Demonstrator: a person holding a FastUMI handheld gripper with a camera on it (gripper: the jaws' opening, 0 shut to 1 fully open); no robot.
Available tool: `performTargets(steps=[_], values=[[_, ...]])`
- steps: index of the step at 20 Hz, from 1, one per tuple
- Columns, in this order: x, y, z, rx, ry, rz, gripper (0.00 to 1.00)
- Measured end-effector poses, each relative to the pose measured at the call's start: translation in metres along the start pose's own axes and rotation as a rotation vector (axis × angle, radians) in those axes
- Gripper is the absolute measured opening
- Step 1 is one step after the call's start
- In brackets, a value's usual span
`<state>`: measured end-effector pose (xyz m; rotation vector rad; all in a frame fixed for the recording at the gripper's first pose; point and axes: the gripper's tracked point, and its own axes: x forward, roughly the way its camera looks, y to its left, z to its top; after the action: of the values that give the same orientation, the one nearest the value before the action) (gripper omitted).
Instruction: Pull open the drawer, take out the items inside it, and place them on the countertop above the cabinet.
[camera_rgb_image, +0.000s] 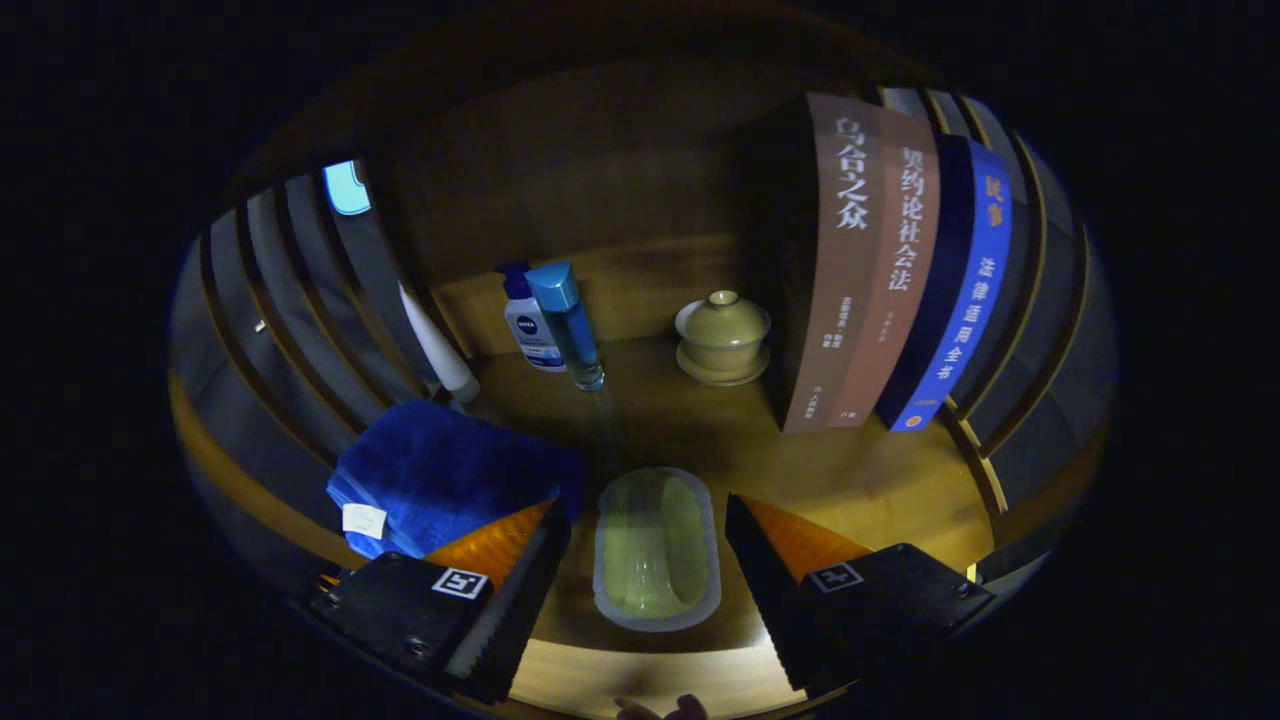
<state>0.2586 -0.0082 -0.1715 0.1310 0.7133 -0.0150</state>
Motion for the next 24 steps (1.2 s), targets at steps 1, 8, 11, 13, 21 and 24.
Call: performTargets(steps=[1,8,11,13,21,24], values=[[-0.010,0.001,-0.001,-0.001,-0.020,0.002,1.00],[-0.127,0.016,-0.018,-0.035,-0.300,0.028,0.99],[-0.183,0.021,-0.045,-0.058,-0.425,0.038,0.99],[-0.210,0.022,-0.072,-0.072,-0.492,0.045,0.99],[-0.242,-0.007,-0.200,-0.019,-0.572,0.008,0.98],[-0.230,-0.020,-0.231,0.013,-0.564,-0.004,0.99]])
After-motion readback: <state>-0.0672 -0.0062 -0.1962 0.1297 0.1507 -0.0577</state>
